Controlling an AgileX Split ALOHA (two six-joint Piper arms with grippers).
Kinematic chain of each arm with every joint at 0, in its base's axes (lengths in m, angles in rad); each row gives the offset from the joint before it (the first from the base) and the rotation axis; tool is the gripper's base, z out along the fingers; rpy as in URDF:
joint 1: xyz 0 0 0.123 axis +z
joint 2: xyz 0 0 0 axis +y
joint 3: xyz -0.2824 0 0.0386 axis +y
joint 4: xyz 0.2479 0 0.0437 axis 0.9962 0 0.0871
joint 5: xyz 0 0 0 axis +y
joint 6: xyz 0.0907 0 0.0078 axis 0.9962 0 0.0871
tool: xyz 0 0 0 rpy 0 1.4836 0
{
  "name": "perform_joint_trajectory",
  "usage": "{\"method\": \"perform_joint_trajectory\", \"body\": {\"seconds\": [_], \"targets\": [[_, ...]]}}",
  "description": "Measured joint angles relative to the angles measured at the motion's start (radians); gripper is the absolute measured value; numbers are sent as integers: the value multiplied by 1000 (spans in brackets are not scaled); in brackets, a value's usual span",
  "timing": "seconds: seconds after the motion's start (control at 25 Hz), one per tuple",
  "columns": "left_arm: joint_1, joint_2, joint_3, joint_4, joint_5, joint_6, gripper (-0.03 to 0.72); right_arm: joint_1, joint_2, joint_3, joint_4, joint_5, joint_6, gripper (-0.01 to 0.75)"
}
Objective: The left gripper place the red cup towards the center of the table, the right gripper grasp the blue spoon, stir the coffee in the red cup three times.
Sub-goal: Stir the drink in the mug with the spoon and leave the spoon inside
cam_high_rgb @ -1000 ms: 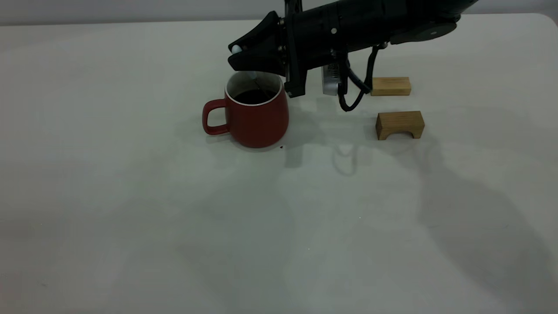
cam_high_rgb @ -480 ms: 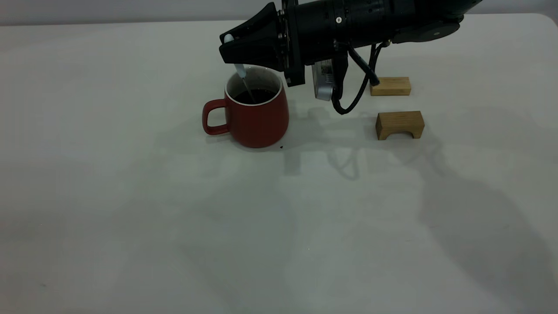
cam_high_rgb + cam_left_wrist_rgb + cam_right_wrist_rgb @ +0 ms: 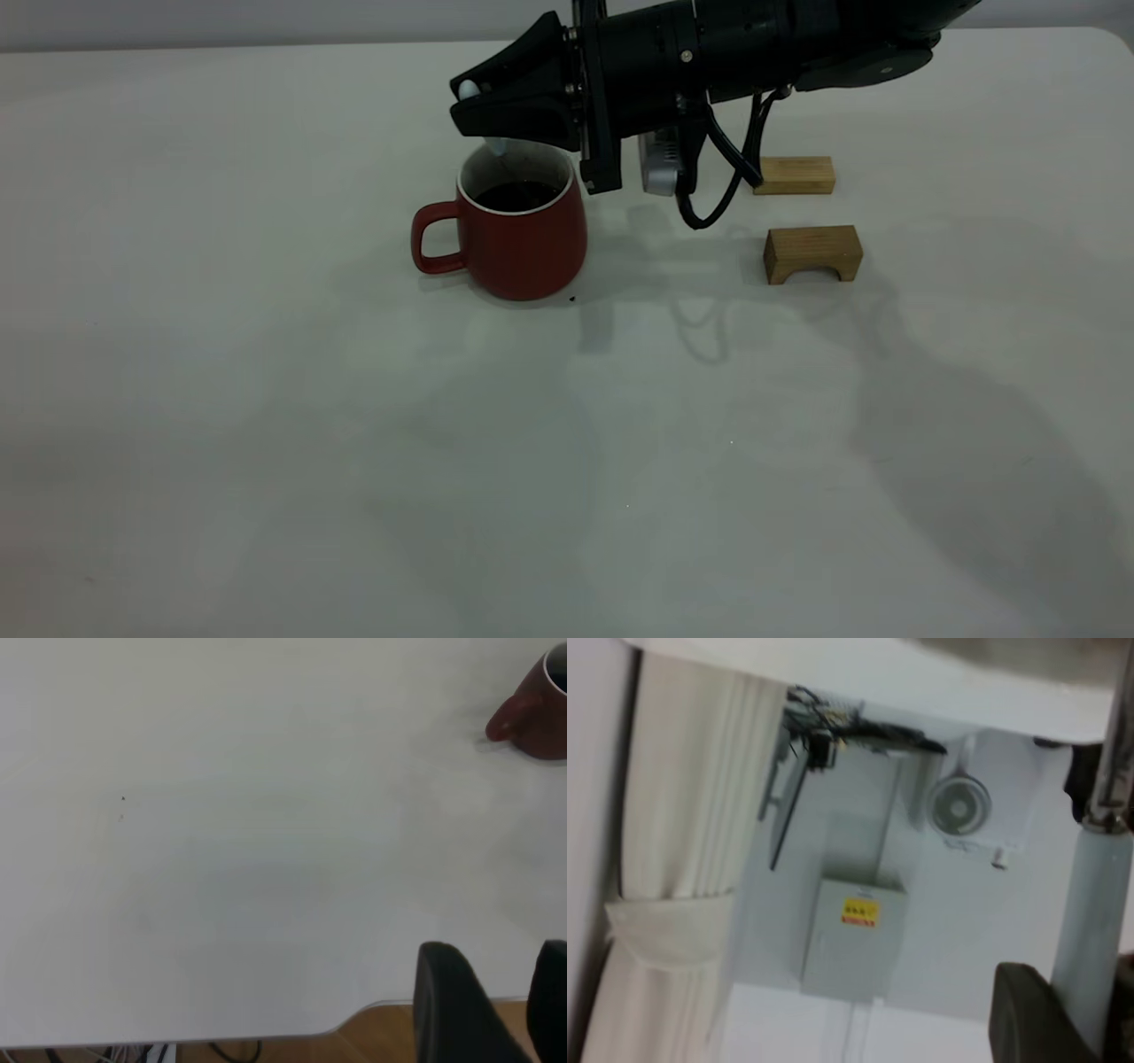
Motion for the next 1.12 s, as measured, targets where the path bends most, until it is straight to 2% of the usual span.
{"method": "perform_joint_trajectory", "body": {"seconds": [0.2, 0.32, 0.48, 0.64, 0.8, 1.12], "targets": [[0, 0, 0, 0, 0, 0, 287, 12, 0, 0, -33, 19, 133, 153], [0, 0, 0, 0, 0, 0, 287, 12, 0, 0, -63, -24, 153, 153], [0, 0, 0, 0, 0, 0, 287, 12, 1, 0, -49, -56, 21, 153], [0, 0, 0, 0, 0, 0, 287, 12, 1, 0, -6, 1, -126, 153], [0, 0, 0, 0, 0, 0, 287, 12, 1, 0, -13, 19, -153, 153], [0, 0, 0, 0, 0, 0, 287, 12, 1, 0, -157, 20, -160, 153]]}}
